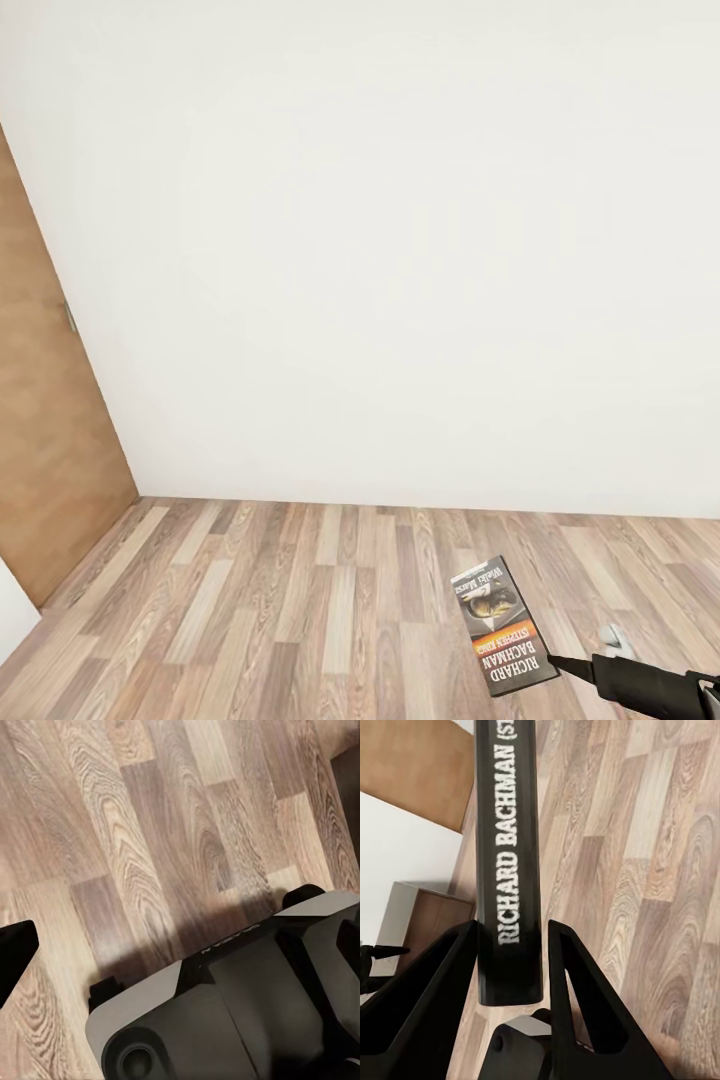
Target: In the bedroom, move the book from the bed onto either nightstand, and place the two sandals side by side next to the bed.
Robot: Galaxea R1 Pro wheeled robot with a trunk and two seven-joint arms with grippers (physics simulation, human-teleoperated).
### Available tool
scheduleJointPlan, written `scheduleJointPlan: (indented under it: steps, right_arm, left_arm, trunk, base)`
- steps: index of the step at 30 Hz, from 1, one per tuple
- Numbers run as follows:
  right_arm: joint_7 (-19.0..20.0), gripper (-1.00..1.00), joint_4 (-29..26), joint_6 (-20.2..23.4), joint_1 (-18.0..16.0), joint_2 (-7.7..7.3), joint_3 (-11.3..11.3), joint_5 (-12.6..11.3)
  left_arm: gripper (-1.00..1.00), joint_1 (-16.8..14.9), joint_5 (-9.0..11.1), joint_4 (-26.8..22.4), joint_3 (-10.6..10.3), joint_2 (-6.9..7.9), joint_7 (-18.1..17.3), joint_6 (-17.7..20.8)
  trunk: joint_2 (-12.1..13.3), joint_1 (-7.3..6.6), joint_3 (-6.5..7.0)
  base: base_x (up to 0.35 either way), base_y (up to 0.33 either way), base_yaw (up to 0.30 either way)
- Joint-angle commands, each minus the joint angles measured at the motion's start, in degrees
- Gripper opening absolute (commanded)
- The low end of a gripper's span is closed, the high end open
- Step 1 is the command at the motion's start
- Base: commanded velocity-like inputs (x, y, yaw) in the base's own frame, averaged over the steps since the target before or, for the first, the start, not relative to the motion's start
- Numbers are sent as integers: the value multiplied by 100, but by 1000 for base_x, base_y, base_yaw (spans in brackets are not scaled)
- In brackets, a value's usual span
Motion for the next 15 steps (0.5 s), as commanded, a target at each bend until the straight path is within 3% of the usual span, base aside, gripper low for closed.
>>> scheduleJointPlan:
  steps: [1, 15]
  right_arm:
    - [11, -100, -4, 58, -6, -4, 20, -69]
    - [11, -100, -4, 58, -6, -4, 20, -69]
  left_arm:
    - [100, -3, -61, -3, 40, 1, -16, -24]
    - [100, -3, -61, -3, 41, 1, -16, -24]
  trunk:
    - [-9, 6, -10]
    - [-9, 6, -10]
  base:
    - [333, 0, 0]
    - [333, 0, -56]
